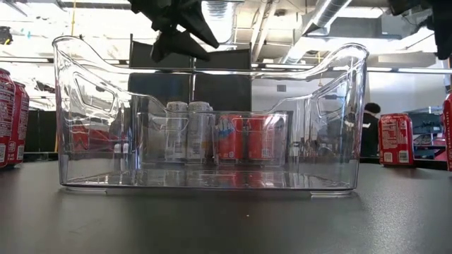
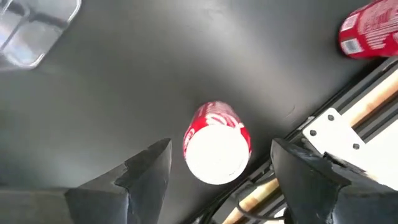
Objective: Sort soda cans
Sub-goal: Put the middle right red-white soda can into the bottom transparent bin
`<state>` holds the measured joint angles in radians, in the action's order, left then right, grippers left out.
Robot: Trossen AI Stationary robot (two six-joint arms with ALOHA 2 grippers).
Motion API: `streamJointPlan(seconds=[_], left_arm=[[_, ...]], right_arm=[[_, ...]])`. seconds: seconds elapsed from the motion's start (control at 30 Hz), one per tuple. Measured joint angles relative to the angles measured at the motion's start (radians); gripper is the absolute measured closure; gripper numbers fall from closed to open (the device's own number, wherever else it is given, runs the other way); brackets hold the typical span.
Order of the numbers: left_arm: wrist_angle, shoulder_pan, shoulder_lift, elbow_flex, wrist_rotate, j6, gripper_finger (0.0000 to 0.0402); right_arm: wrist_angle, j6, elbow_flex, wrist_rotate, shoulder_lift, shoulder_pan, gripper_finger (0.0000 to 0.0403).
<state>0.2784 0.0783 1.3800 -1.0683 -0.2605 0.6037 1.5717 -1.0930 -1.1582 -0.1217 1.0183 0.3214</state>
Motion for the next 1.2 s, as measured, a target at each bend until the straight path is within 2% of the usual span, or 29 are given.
streamJointPlan(seconds=[0.1,0.27,0.57,0.73,1.0,1.2], left_arm=[[-0.022,-0.003,0.0,0.0,-0.017,-0.021,0.0259],[-0.024,-0.003,0.0,0.0,-0.021,-0.042,0.0259],[-0.029,-0.004,0.0,0.0,-0.021,-0.173,0.0259],[-0.065,-0.003,0.0,0.0,-0.02,-0.12,0.0259],[-0.172,-0.008,0.0,0.0,-0.02,-0.166,0.0257],[-0.224,-0.014,0.0,0.0,-0.015,-0.173,0.0208]], right_arm=[[-0.001,-0.063,0.017,-0.049,0.0,0.058,0.0113],[0.001,-0.156,0.039,-0.064,0.004,0.113,0.0113],[-0.002,-0.558,0.093,-0.064,0.001,0.212,0.0113],[-0.001,-0.693,0.097,-0.064,0.002,0.272,0.0113],[-0.001,-0.724,0.098,-0.065,0.024,0.301,0.0113],[0.0,-0.791,0.192,-0.064,0.05,0.301,0.0113]])
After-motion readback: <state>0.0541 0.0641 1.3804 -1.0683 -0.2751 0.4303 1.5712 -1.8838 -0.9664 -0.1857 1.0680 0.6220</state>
